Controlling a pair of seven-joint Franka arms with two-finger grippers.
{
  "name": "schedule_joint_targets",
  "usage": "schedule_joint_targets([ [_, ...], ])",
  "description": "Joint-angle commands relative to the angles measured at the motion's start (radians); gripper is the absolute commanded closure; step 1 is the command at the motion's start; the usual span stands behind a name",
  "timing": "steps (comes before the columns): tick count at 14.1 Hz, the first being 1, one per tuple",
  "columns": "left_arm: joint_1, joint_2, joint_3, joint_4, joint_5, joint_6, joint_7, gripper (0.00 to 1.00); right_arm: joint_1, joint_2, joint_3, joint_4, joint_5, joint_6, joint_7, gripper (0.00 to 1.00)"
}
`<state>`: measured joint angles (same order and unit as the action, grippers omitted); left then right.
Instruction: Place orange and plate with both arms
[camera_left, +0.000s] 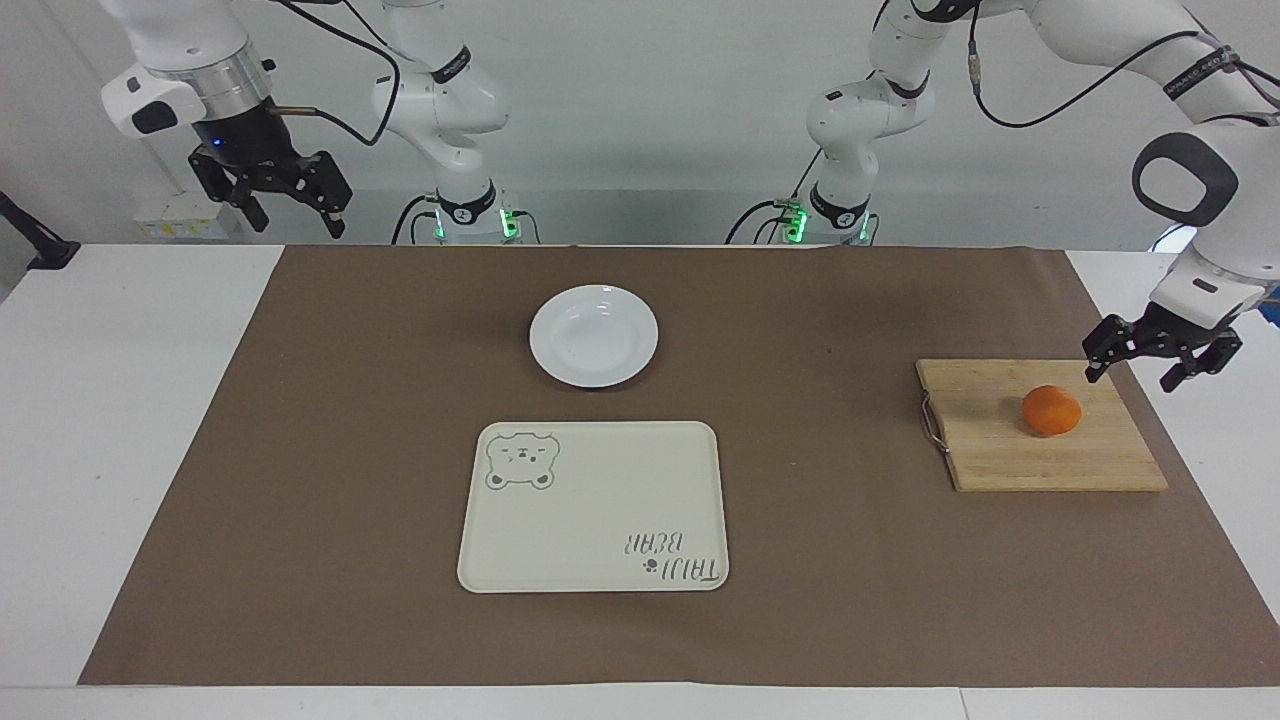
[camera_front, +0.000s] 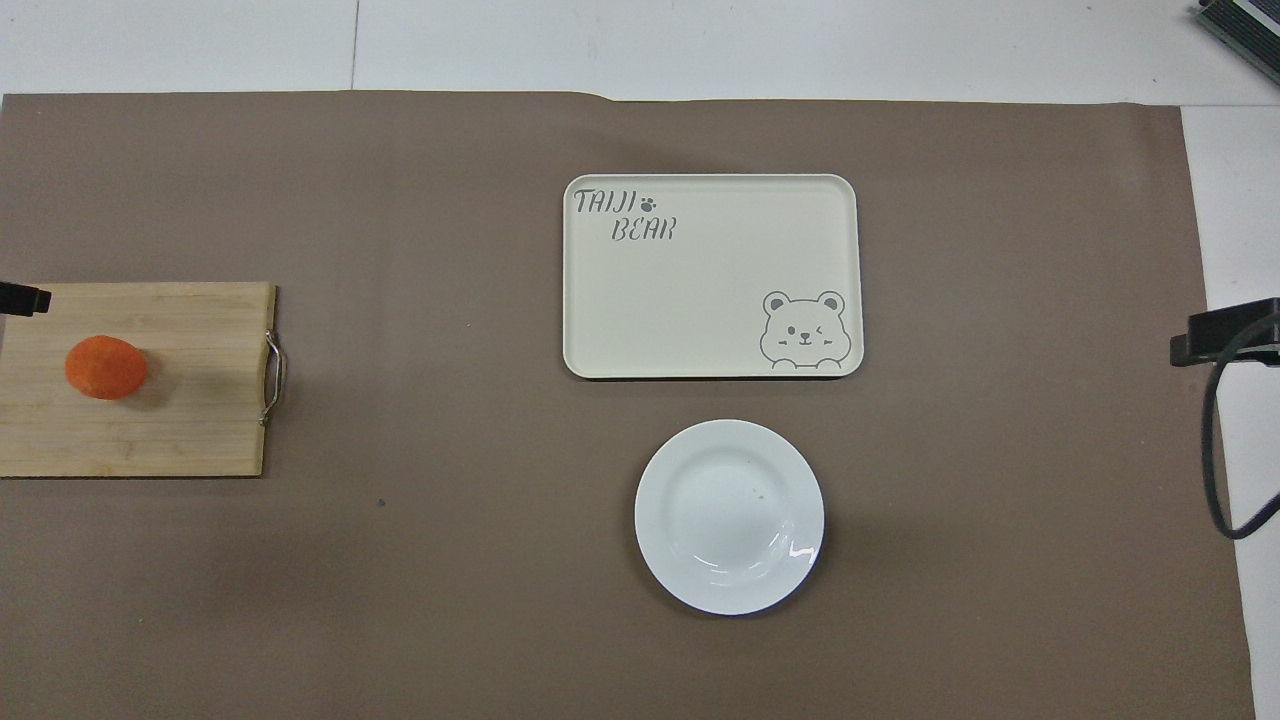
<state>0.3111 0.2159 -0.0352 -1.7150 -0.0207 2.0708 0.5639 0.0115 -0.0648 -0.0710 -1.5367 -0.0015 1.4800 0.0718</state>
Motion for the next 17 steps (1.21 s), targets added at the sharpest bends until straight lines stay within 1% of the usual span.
schedule_joint_targets([
  [1,0.043,0.080,-0.011,-0.029,-0.001,0.121,0.062,0.00,-0.005,-0.015,0.005,-0.017,-0.009,0.006,-0.021,0.00],
  [2,0.042,0.086,-0.011,-0.067,-0.016,0.152,0.062,0.00,-0.005,-0.015,0.005,-0.017,-0.009,0.006,-0.023,0.00],
  [3,0.043,0.077,-0.012,-0.101,-0.043,0.158,0.062,0.00,-0.005,-0.013,0.005,-0.017,-0.009,0.006,-0.021,0.00],
  [5,0.031,0.062,-0.014,-0.138,-0.088,0.152,0.064,0.00,-0.005,-0.015,0.005,-0.017,-0.009,0.006,-0.021,0.00],
  [7,0.029,0.045,-0.012,-0.178,-0.088,0.150,0.076,0.00,-0.005,-0.015,0.005,-0.017,-0.009,0.006,-0.023,0.00],
  [9,0.039,0.010,-0.012,-0.263,-0.088,0.163,0.093,0.00,-0.005,-0.015,0.005,-0.017,-0.009,0.006,-0.021,0.00],
  [13,0.031,-0.007,-0.011,-0.304,-0.088,0.195,0.083,0.00,-0.005,-0.015,0.005,-0.017,-0.009,0.006,-0.021,0.00],
  [14,0.035,-0.007,-0.011,-0.304,-0.088,0.202,0.093,0.18,-0.005,-0.015,0.005,-0.017,-0.009,0.006,-0.021,0.00],
  [15,0.042,-0.007,-0.011,-0.302,-0.087,0.206,0.100,0.45,-0.005,-0.013,0.005,-0.017,-0.009,0.006,-0.023,0.00],
  [16,0.045,-0.007,-0.011,-0.301,-0.087,0.207,0.103,0.67,-0.005,-0.015,0.005,-0.017,-0.009,0.006,-0.023,0.00],
  [17,0.043,-0.004,-0.011,-0.298,-0.087,0.209,0.103,0.80,-0.005,-0.015,0.005,-0.017,-0.009,0.006,-0.023,0.00],
])
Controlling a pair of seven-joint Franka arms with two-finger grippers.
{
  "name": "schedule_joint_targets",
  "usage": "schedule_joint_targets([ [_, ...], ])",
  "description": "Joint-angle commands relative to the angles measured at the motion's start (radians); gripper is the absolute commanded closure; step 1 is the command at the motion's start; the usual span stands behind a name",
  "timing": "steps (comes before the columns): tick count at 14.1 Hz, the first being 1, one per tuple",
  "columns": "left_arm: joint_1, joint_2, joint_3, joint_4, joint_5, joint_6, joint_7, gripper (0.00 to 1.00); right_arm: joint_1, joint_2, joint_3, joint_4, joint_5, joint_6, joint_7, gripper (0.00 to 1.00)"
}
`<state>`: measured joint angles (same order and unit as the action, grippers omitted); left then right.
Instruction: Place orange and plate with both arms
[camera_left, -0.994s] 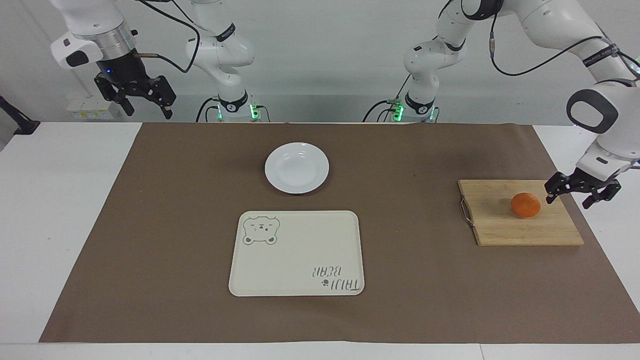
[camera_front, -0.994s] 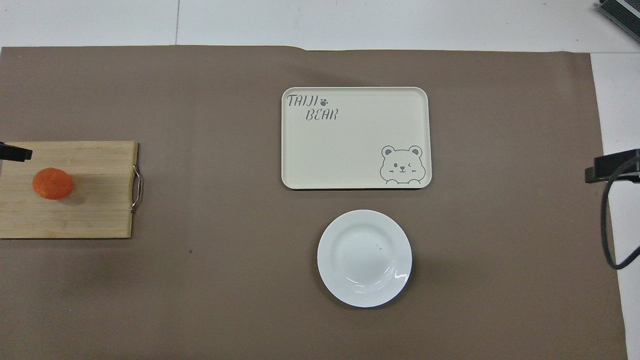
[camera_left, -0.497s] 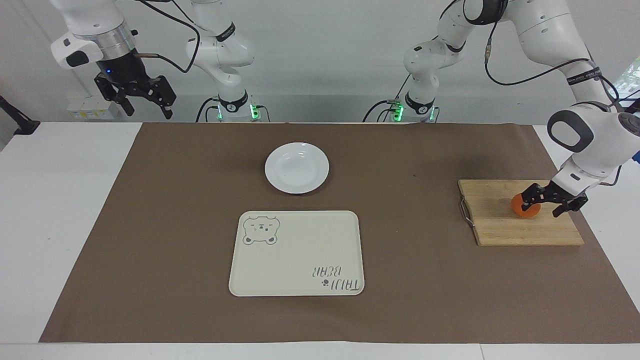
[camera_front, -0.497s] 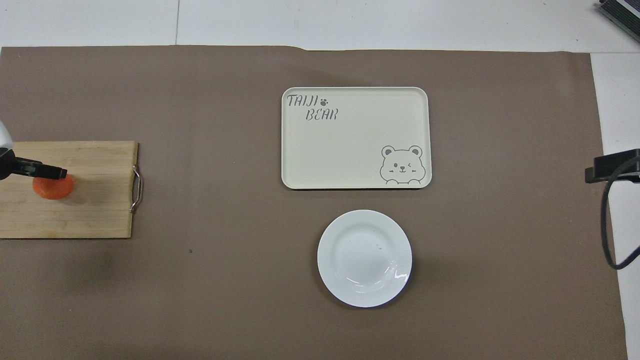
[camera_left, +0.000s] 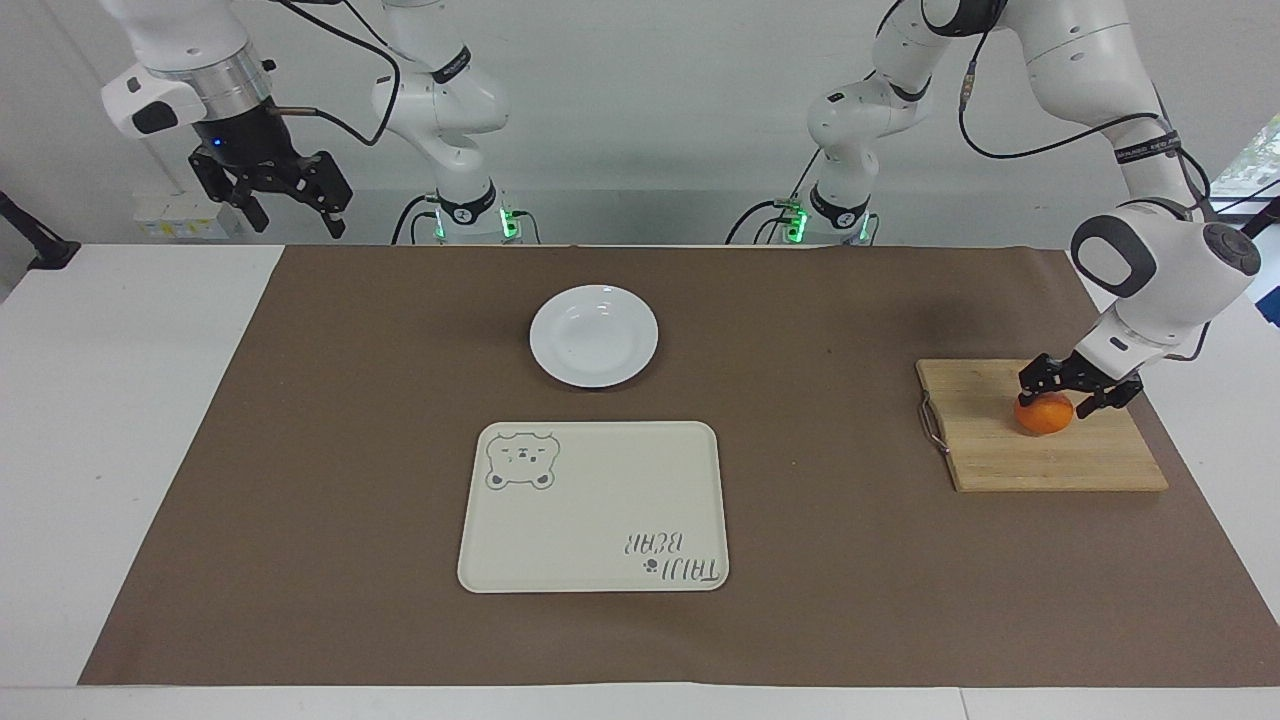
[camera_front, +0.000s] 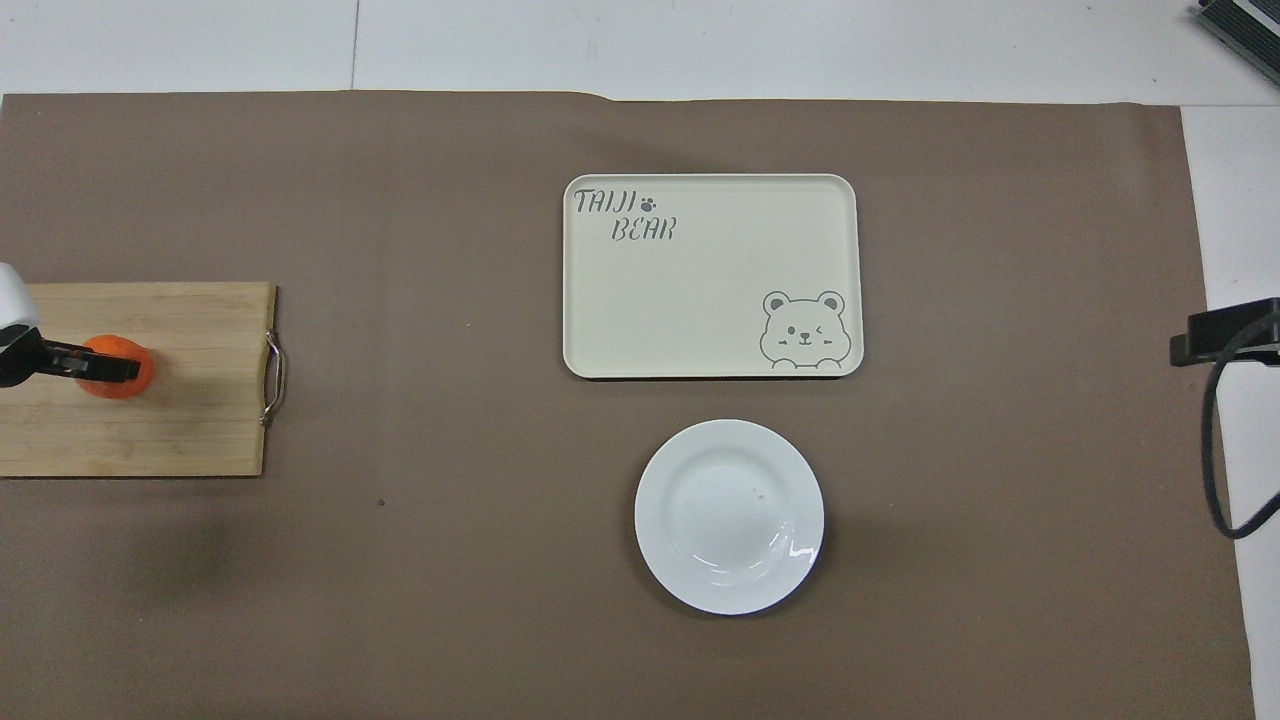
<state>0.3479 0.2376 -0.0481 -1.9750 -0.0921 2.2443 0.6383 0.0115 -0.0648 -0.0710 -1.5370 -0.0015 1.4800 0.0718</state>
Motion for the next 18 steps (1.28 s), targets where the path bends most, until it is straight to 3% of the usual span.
schedule_joint_targets([
  [1,0.005,-0.023,0.002,-0.031,-0.014,0.035,0.029,0.88,-0.005,-0.015,0.005,-0.017,-0.009,0.006,-0.021,0.00],
  [3,-0.009,-0.021,0.002,-0.007,-0.014,0.035,0.024,1.00,-0.005,-0.015,0.005,-0.017,-0.009,0.006,-0.021,0.00],
  [7,-0.125,-0.018,-0.003,0.050,-0.014,0.035,0.005,1.00,-0.005,-0.015,0.005,-0.017,-0.009,0.006,-0.021,0.00],
  [12,-0.433,-0.014,-0.003,0.042,-0.012,0.090,-0.098,1.00,-0.005,-0.013,0.005,-0.017,-0.009,0.006,-0.021,0.00],
  [18,-0.766,0.008,-0.006,0.030,-0.014,0.159,-0.590,1.00,-0.005,-0.013,0.005,-0.017,-0.009,0.006,-0.021,0.00],
])
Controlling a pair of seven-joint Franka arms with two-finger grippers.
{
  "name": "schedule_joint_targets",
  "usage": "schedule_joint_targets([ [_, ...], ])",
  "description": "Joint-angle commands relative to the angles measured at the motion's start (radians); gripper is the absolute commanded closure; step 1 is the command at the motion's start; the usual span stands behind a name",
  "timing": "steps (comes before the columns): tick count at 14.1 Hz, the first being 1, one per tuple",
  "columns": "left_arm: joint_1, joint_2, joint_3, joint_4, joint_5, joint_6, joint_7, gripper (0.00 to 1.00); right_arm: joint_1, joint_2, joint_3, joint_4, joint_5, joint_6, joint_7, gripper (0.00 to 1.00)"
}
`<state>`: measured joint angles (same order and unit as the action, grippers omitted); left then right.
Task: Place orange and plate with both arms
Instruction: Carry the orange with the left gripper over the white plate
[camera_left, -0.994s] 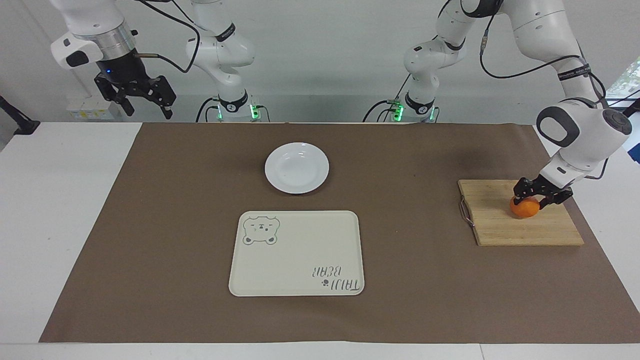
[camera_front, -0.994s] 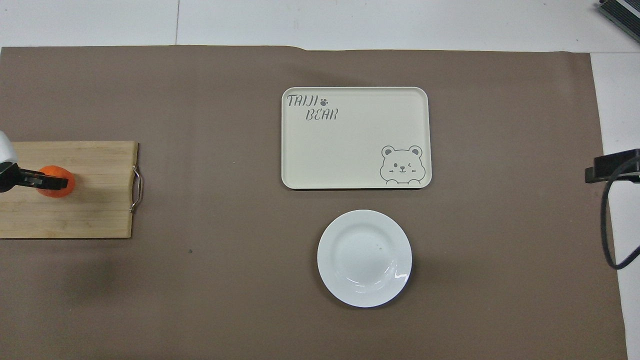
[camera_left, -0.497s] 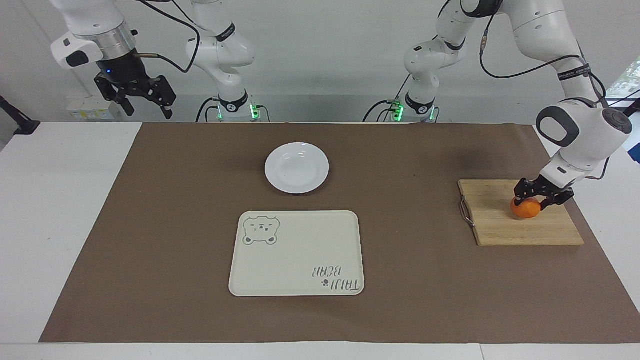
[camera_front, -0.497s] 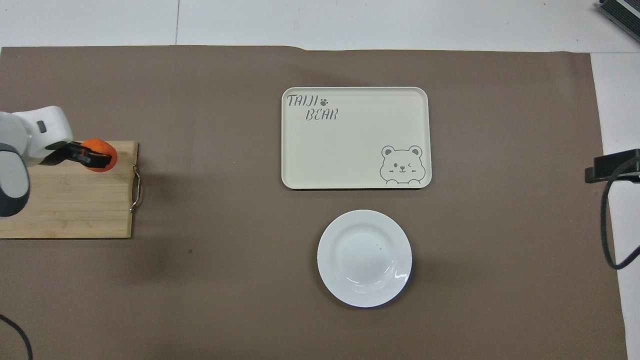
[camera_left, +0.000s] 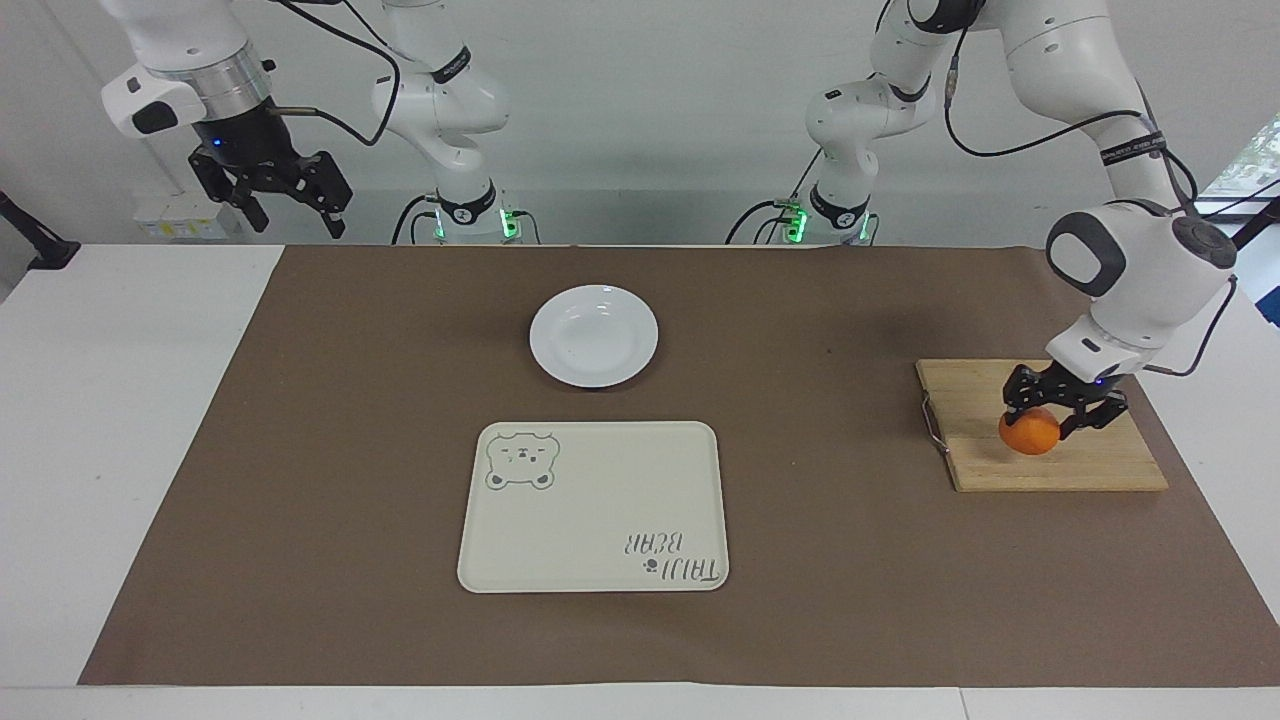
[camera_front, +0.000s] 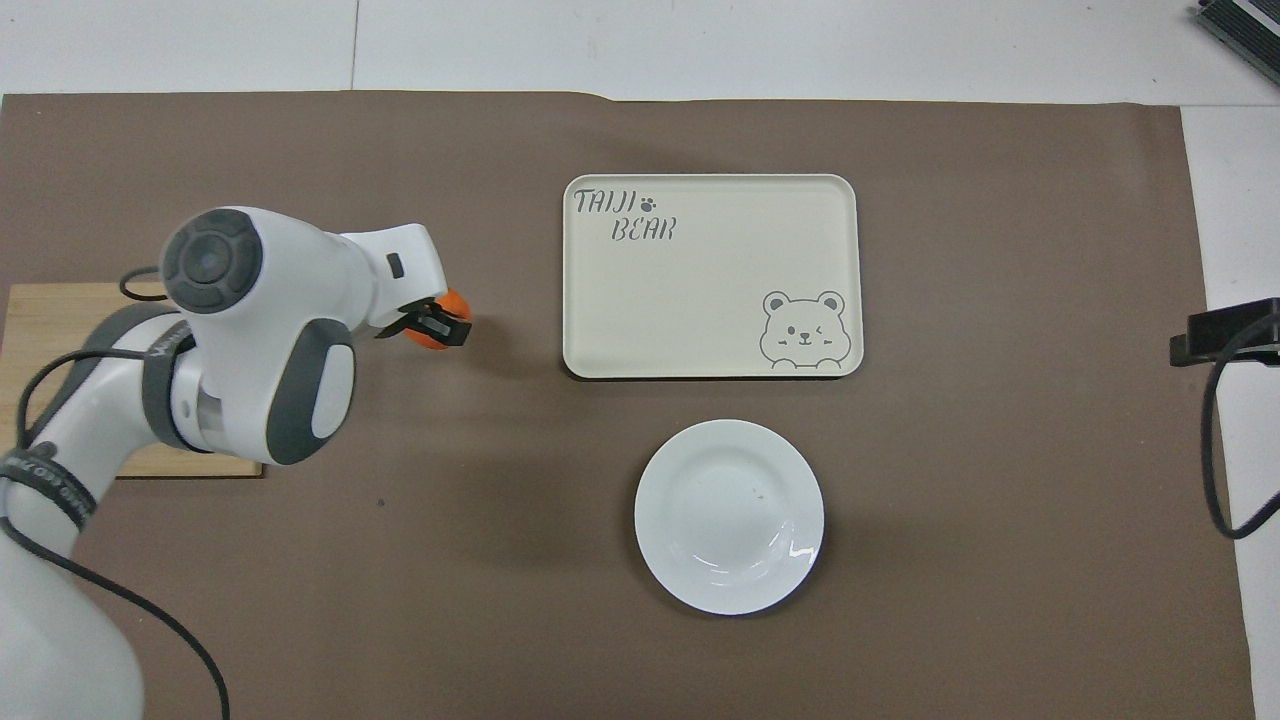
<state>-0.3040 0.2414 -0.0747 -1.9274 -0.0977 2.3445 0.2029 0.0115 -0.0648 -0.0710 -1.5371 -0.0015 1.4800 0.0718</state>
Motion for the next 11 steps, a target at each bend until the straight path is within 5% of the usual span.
schedule_joint_targets([
  [1,-0.157,-0.001,0.020,-0.018,-0.008,0.059,-0.228,1.00,-0.005,-0.015,0.005,-0.017,-0.009,0.006,-0.023,0.00],
  [11,-0.516,0.009,0.003,-0.047,-0.017,0.124,-0.494,1.00,-0.005,-0.015,0.005,-0.017,-0.009,0.006,-0.021,0.00],
])
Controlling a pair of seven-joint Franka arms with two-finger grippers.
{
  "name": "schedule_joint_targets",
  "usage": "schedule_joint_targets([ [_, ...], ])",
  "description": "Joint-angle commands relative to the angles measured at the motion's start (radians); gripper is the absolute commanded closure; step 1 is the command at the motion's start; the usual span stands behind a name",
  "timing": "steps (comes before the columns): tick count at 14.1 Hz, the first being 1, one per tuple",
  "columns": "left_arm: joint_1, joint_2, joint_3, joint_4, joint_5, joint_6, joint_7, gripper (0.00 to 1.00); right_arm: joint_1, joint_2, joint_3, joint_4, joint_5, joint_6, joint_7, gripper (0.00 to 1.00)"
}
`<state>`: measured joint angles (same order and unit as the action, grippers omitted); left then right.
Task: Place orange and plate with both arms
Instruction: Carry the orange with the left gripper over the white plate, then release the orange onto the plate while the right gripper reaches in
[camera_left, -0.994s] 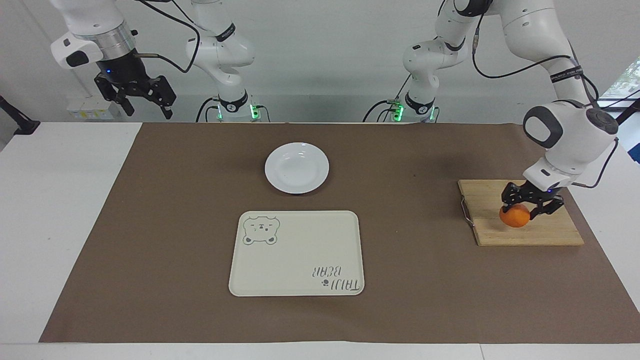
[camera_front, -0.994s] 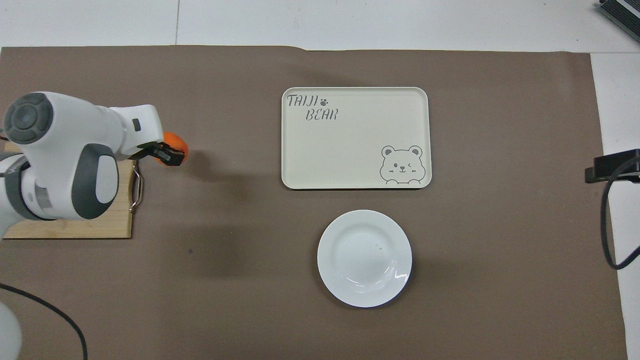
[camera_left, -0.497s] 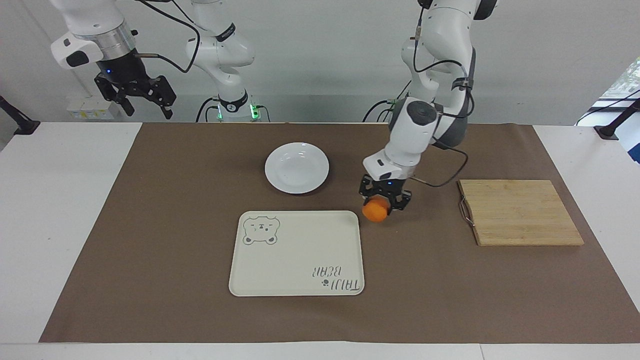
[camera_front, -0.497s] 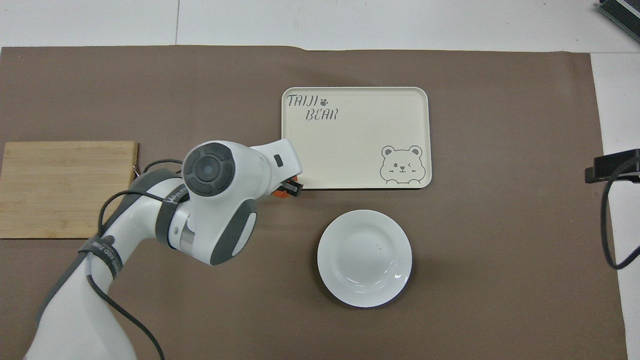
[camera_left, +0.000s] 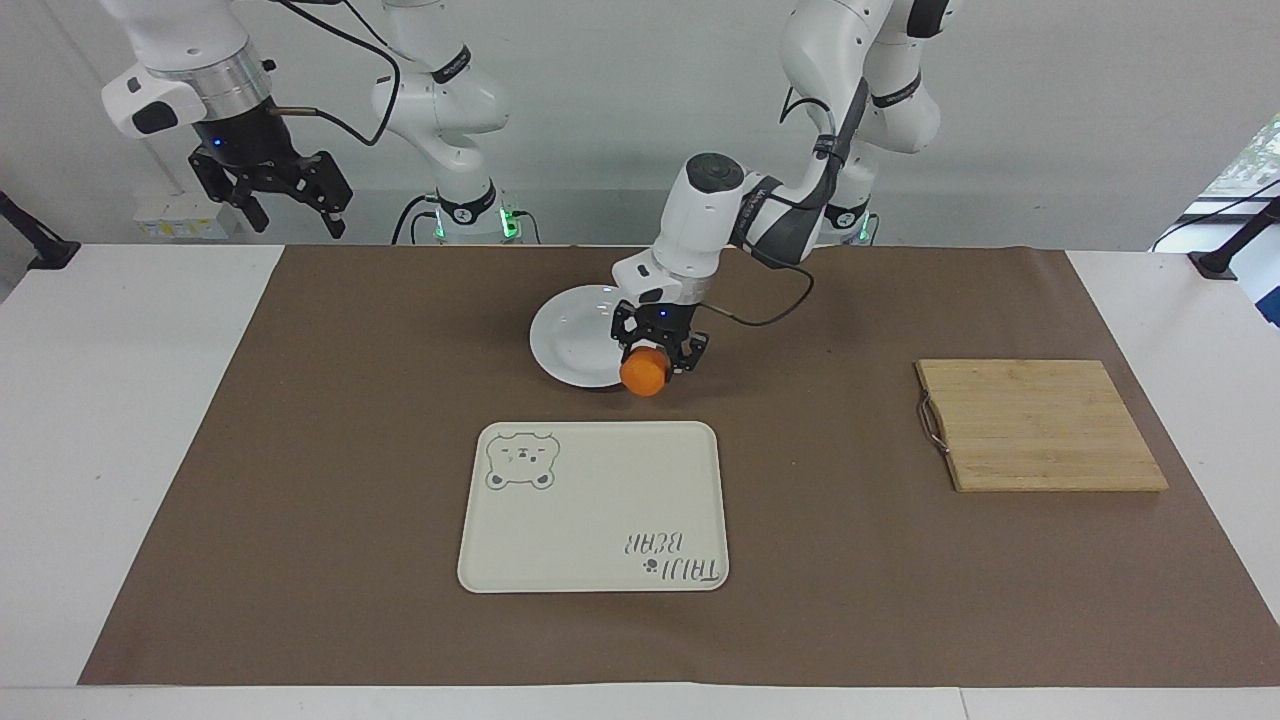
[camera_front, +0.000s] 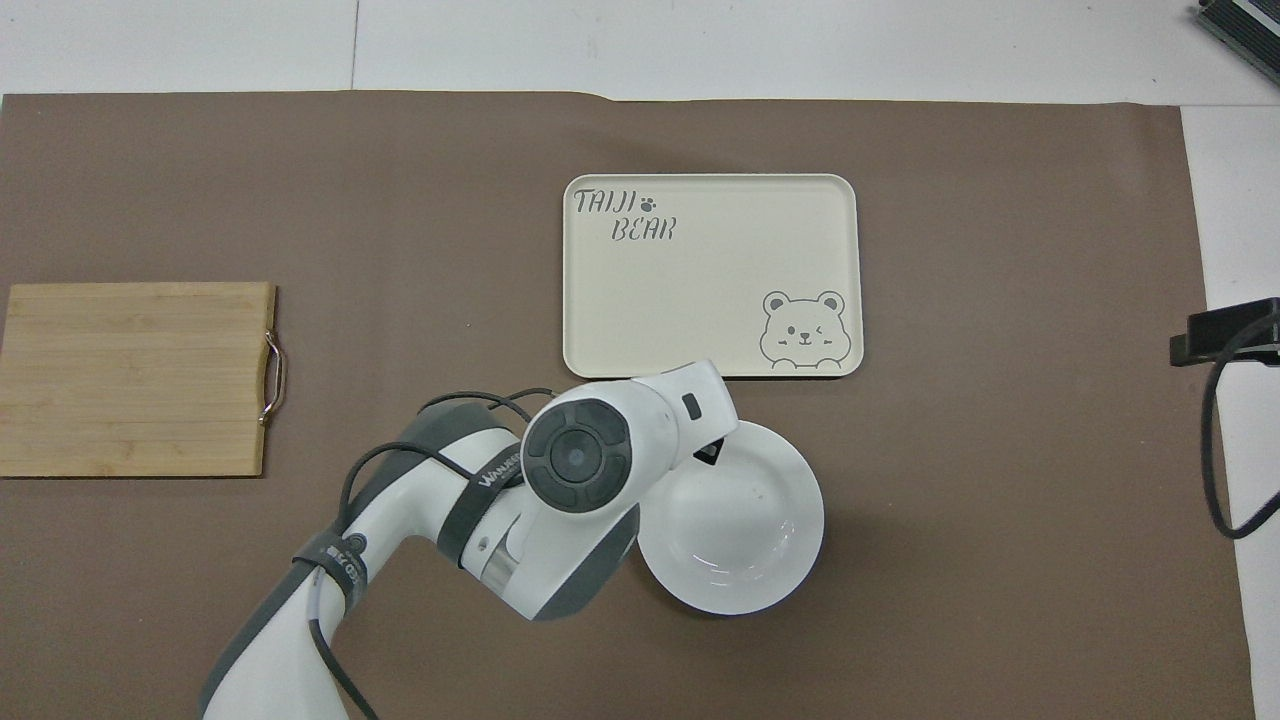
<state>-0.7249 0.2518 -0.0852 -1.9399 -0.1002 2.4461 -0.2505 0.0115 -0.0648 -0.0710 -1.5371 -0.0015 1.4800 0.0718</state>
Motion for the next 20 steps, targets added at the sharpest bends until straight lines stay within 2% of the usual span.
schedule_joint_targets([
  [1,-0.128,0.030,0.013,-0.039,-0.013,0.033,-0.082,1.00,-0.005,-0.015,0.005,-0.017,-0.009,0.006,-0.021,0.00],
  [5,-0.159,0.052,0.012,-0.040,-0.013,0.022,-0.128,1.00,-0.005,-0.015,0.005,-0.017,-0.009,0.006,-0.021,0.00],
  [6,-0.159,0.052,0.012,-0.040,-0.013,0.021,-0.130,0.89,-0.005,-0.015,0.005,-0.017,-0.009,0.006,-0.023,0.00],
  [7,-0.156,0.052,0.013,-0.037,-0.015,0.022,-0.125,0.01,-0.005,-0.013,0.005,-0.017,-0.009,0.008,-0.023,0.00],
  [9,-0.136,0.005,0.013,-0.031,-0.015,-0.028,-0.125,0.00,-0.005,-0.015,0.005,-0.017,-0.009,0.006,-0.023,0.00],
  [11,-0.061,-0.087,0.016,-0.010,-0.013,-0.193,-0.112,0.00,0.011,-0.018,0.007,-0.024,0.007,0.016,-0.055,0.00],
  [13,0.037,-0.135,0.024,0.024,-0.009,-0.335,-0.112,0.00,0.015,-0.026,0.007,-0.047,0.085,0.014,-0.064,0.00],
  [15,0.147,-0.192,0.027,0.022,0.008,-0.381,-0.063,0.00,0.015,-0.026,0.005,-0.092,0.179,0.023,-0.061,0.00],
  [17,0.293,-0.235,0.025,0.021,0.051,-0.444,0.083,0.00,0.036,-0.026,0.007,-0.142,0.224,0.072,-0.070,0.00],
  [20,0.467,-0.246,0.027,0.041,0.057,-0.461,0.261,0.00,0.039,-0.026,0.007,-0.233,0.313,0.117,-0.206,0.00],
])
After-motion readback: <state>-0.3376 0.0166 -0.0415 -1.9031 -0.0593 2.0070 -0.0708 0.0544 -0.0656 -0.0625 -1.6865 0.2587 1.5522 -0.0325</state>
